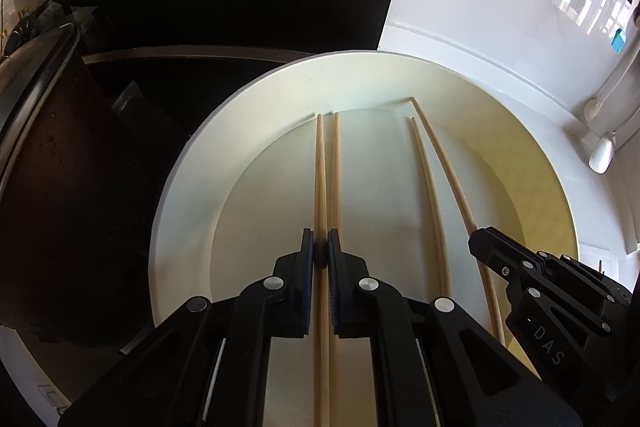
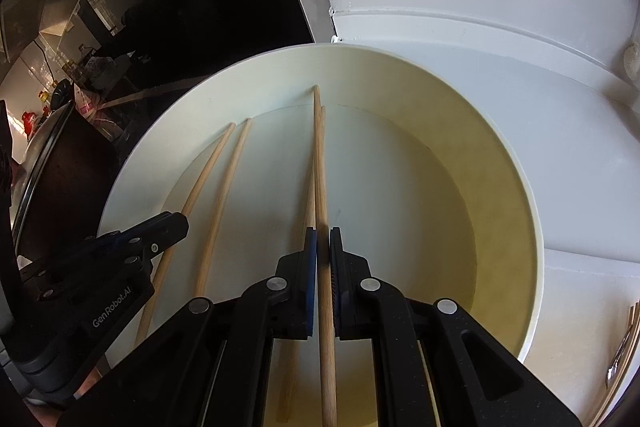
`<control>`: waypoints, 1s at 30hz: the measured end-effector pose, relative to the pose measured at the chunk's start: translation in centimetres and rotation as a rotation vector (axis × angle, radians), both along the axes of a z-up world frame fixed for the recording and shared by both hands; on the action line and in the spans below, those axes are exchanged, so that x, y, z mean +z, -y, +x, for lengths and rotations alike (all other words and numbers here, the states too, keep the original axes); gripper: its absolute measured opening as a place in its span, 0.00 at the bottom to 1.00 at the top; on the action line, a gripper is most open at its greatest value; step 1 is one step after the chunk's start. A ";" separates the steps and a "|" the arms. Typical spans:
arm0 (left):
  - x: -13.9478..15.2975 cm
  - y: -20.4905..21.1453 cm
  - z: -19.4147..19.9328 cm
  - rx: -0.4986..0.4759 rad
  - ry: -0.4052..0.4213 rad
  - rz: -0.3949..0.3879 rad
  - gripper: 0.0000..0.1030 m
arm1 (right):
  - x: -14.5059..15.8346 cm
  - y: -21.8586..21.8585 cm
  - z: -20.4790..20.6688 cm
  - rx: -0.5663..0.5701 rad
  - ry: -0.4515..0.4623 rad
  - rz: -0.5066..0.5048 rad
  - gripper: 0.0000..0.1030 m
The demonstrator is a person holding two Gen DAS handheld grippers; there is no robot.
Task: Organize utensils
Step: 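Lower both chopsticks into the water and open both tools, then move both open tools back over the chopsticks on the cutting board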
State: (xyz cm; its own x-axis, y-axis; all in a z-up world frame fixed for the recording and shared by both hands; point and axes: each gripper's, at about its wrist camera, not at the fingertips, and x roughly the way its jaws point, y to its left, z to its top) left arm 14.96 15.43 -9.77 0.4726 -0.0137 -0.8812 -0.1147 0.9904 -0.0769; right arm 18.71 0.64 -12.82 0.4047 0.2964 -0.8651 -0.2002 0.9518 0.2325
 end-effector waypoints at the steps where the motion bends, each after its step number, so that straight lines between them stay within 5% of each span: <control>1: -0.1 0.1 0.1 -0.002 -0.005 0.000 0.08 | -0.1 0.0 0.2 0.000 -0.010 0.002 0.06; 13: -0.7 0.9 0.3 -0.008 -0.046 0.014 0.11 | -1.1 -0.3 0.2 0.011 -0.088 -0.022 0.06; 16: -0.7 0.8 0.0 -0.003 -0.049 0.016 0.27 | -1.0 -0.5 0.2 0.011 -0.082 -0.033 0.08; 18: -0.4 0.7 -0.3 0.005 -0.042 0.017 0.48 | -0.7 -0.4 0.1 0.003 -0.066 -0.042 0.15; 30: 2.6 -0.1 -2.9 0.012 0.025 0.043 0.68 | 2.6 1.6 -2.2 -0.033 0.064 -0.024 0.35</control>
